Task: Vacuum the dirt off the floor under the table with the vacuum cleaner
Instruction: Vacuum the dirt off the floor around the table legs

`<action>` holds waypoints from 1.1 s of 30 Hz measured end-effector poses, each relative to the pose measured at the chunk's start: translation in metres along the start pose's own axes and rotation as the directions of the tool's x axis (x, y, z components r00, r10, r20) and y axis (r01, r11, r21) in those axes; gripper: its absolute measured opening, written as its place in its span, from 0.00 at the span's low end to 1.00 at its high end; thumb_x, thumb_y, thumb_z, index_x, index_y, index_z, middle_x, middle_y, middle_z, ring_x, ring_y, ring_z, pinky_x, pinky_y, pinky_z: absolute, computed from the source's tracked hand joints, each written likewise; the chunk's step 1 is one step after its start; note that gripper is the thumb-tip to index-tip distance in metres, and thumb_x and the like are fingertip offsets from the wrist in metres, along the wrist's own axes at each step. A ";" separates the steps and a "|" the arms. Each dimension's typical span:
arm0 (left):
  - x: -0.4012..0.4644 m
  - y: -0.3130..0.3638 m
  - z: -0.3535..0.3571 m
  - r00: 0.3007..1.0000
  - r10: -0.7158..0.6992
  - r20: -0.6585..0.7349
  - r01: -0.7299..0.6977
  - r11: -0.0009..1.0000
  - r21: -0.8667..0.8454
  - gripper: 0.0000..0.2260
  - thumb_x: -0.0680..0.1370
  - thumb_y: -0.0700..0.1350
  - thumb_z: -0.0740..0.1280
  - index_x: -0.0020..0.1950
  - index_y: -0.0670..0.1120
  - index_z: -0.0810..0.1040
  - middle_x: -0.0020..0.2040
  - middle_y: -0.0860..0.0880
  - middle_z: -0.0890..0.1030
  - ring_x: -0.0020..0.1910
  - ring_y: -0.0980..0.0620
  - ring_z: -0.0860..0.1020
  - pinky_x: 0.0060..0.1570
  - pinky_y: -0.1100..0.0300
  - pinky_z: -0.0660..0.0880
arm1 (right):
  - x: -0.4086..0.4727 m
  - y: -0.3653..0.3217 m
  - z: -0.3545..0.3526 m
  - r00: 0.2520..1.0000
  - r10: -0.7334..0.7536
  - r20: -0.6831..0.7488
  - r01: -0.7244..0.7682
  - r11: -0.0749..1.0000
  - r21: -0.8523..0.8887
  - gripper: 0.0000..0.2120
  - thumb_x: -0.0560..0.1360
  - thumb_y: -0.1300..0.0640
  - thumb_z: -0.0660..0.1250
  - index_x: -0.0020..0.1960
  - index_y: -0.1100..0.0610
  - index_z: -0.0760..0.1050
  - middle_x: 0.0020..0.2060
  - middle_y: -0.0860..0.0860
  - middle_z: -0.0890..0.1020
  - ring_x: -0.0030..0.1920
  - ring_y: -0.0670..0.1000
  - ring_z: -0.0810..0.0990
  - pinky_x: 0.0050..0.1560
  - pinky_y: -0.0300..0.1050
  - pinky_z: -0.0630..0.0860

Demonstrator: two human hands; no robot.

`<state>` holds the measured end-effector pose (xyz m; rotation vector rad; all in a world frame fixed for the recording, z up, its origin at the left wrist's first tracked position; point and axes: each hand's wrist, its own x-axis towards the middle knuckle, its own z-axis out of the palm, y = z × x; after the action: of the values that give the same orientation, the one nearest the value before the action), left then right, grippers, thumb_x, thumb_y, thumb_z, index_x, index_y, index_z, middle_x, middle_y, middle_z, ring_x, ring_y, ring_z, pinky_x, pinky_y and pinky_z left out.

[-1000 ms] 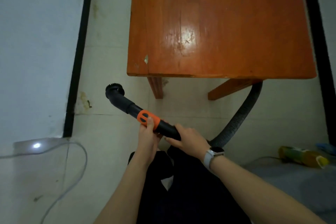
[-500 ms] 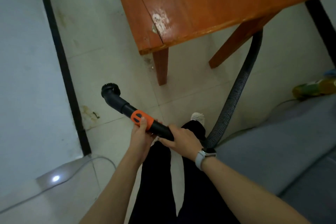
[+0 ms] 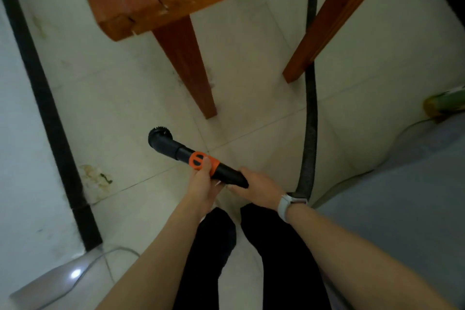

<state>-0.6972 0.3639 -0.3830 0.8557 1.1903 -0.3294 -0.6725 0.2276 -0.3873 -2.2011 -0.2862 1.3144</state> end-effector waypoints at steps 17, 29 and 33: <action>0.287 -0.156 0.083 0.979 -0.150 0.141 0.125 0.978 0.168 0.20 0.82 0.51 0.57 0.68 0.37 0.67 0.56 0.40 0.76 0.50 0.45 0.78 0.45 0.54 0.76 | 0.197 0.248 0.024 0.989 0.123 -0.079 -0.130 0.988 -0.089 0.17 0.78 0.42 0.59 0.53 0.56 0.68 0.35 0.49 0.73 0.29 0.48 0.72 0.36 0.47 0.75; 0.316 -0.176 0.122 0.979 -0.142 0.146 0.104 0.964 0.244 0.21 0.81 0.54 0.57 0.67 0.41 0.68 0.54 0.43 0.77 0.47 0.49 0.78 0.47 0.56 0.74 | 0.208 0.277 -0.017 0.986 0.161 0.044 -0.161 0.987 -0.005 0.15 0.79 0.43 0.59 0.51 0.55 0.68 0.31 0.50 0.75 0.24 0.48 0.75 0.26 0.39 0.72; 0.294 -0.208 0.135 0.945 -0.260 0.199 0.201 0.940 0.276 0.20 0.81 0.55 0.56 0.67 0.43 0.68 0.53 0.44 0.77 0.48 0.50 0.77 0.53 0.53 0.69 | 0.179 0.301 -0.042 0.964 0.221 0.145 -0.216 0.975 -0.052 0.16 0.78 0.43 0.60 0.53 0.56 0.70 0.30 0.52 0.75 0.24 0.50 0.74 0.27 0.41 0.73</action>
<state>-0.6297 0.1889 -0.7190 0.8689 1.0427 -0.7692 -0.5764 0.0446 -0.6730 -2.2171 -0.1254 1.6094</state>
